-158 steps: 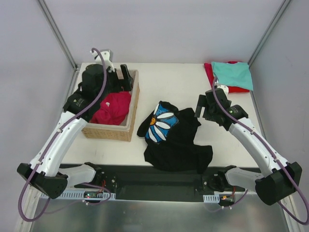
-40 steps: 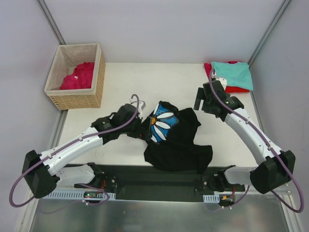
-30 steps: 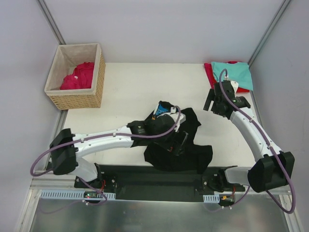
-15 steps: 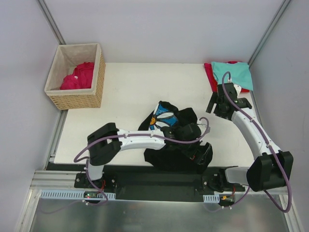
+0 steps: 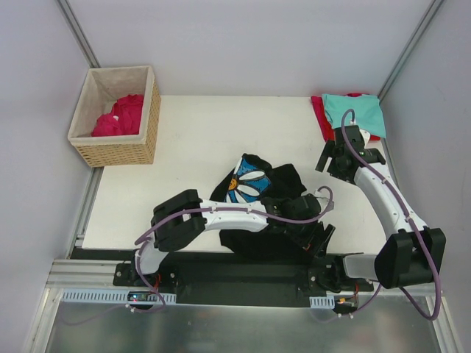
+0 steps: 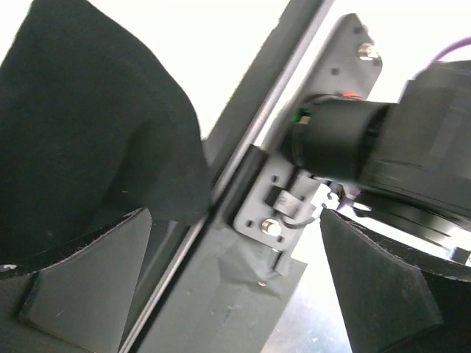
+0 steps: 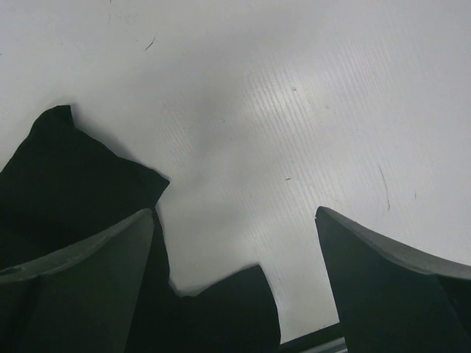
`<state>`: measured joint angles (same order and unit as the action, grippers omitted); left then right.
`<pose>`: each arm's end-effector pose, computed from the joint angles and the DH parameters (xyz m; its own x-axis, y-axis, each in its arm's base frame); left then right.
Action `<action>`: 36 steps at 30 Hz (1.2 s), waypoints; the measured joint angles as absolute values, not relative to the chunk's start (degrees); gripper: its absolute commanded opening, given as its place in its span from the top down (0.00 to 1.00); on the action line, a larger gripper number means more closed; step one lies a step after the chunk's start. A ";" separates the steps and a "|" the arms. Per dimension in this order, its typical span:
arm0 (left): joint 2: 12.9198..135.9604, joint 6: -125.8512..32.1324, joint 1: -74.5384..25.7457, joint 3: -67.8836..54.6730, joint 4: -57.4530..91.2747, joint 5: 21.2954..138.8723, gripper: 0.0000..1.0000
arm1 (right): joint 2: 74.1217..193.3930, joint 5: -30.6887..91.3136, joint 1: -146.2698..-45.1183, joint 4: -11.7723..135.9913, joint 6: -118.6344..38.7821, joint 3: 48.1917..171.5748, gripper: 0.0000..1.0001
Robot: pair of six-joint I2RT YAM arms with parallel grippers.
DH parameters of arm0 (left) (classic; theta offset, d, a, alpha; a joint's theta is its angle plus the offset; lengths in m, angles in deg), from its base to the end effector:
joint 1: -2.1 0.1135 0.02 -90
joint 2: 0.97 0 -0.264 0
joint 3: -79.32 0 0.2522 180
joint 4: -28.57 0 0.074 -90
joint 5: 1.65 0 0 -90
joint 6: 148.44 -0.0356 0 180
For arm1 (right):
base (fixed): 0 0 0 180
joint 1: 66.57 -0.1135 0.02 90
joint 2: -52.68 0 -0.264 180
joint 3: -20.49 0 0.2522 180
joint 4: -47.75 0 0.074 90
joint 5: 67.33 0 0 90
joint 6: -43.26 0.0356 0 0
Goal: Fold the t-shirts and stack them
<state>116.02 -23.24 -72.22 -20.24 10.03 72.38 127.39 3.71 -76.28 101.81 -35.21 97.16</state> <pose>0.1171 -0.4533 0.2096 -0.6980 0.4359 -0.5682 0.7140 0.3631 -0.5986 0.2667 0.0339 0.2918 -0.7546 0.0627 -0.6531 0.1919 0.9730 -0.1284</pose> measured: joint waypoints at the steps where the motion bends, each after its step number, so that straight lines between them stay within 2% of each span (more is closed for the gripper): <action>1: 116.48 -22.93 -72.22 -20.24 9.90 72.62 0.01 | 127.39 3.84 -76.22 101.74 -35.21 97.16 0.04; 13: 118.08 -21.38 -70.91 -20.34 1.97 80.44 0.01 | 127.39 5.68 -76.11 100.80 -35.19 96.22 0.04; 14: 118.45 -21.38 -70.76 -20.50 1.53 80.57 0.05 | 127.39 5.77 -76.11 100.76 -35.19 96.22 0.04; 15: 118.84 -21.32 -70.54 -21.09 1.18 80.51 0.16 | 127.39 5.90 -76.11 100.74 -35.19 96.22 0.04; 16: 119.30 -21.32 -70.43 -21.90 0.96 80.51 0.22 | 127.39 6.01 -76.11 100.76 -35.19 96.22 0.04; 20: 122.08 -21.32 -69.84 -25.18 0.59 80.53 0.30 | 127.37 6.27 -76.09 100.76 -35.19 96.20 0.04; 21: 122.49 -21.34 -69.77 -25.63 0.61 80.40 0.35 | 127.35 6.29 -76.06 100.76 -35.19 96.20 0.04; 23: 123.26 -21.45 -69.66 -26.64 0.57 80.18 0.58 | 127.31 6.46 -76.02 100.76 -35.17 96.20 0.04; 25: 124.20 -21.36 -69.53 -27.36 0.57 79.90 0.75 | 127.29 6.57 -76.02 100.74 -35.19 96.20 0.04; 26: 124.68 -21.36 -69.51 -27.54 0.52 79.83 1.00 | 127.29 6.66 -75.98 100.74 -35.19 96.20 0.04; 36: 126.16 -21.36 -69.07 -28.43 0.74 79.18 1.00 | 127.29 7.14 -75.80 100.28 -35.17 95.37 0.04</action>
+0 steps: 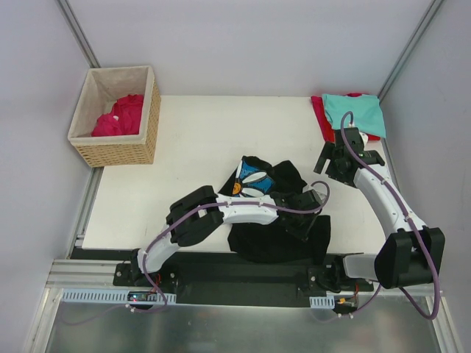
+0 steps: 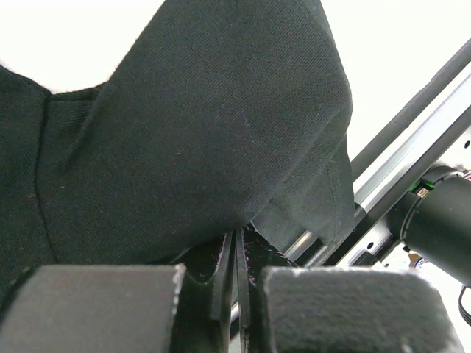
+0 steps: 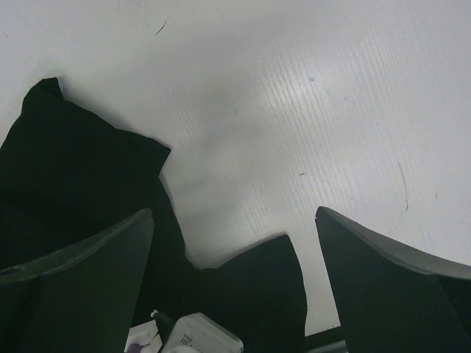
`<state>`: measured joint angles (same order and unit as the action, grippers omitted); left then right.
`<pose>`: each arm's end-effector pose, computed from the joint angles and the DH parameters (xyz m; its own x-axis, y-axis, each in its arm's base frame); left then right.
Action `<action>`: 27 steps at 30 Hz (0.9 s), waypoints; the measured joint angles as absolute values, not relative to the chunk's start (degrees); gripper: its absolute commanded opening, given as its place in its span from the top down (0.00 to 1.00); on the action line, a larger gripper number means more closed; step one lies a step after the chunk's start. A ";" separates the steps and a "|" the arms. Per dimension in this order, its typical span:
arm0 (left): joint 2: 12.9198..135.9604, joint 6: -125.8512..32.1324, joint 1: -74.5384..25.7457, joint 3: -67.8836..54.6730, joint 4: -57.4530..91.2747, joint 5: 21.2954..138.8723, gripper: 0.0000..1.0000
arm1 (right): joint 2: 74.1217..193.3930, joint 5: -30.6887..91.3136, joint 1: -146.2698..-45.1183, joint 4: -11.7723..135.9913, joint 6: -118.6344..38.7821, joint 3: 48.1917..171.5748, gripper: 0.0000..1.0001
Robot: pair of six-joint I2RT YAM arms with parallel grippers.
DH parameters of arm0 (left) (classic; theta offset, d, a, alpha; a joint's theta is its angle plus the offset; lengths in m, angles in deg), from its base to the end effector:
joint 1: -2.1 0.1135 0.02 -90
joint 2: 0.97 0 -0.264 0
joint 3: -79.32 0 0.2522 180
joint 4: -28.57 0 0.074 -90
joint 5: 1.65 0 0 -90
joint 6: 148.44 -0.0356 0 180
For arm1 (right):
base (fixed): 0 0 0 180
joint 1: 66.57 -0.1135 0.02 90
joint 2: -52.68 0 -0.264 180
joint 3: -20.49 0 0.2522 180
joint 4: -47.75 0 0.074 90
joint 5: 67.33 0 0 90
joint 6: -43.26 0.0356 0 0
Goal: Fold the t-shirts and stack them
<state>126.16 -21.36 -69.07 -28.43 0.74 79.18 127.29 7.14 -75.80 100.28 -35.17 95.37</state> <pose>0.1532 -0.4669 0.1602 -0.7734 0.4238 -0.4714 0.6305 0.5912 -0.5029 0.2665 0.0336 0.2836 -0.7632 0.0717 -0.6421 0.1636 0.9829 -0.0847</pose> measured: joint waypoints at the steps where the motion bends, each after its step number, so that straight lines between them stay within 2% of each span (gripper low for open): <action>1: 126.16 -21.36 -69.05 -28.43 0.74 79.18 1.00 | 127.29 7.14 -75.78 100.28 -35.17 95.37 0.04; 8: 126.06 -21.80 -68.66 -28.04 0.87 79.68 1.00 | 127.29 7.84 -75.78 99.71 -35.17 95.35 0.04; 13: 122.23 -21.86 -65.99 -21.37 2.36 79.79 1.00 | 127.29 8.58 -75.76 99.47 -35.17 95.31 0.04; 19: 117.03 -24.27 -55.85 -14.60 1.55 79.31 1.00 | 127.31 9.57 -75.76 99.21 -34.93 95.28 0.04; 27: 116.55 -29.16 -45.71 -15.01 -1.03 76.68 1.00 | 127.31 10.20 -75.76 98.86 -34.77 95.28 0.04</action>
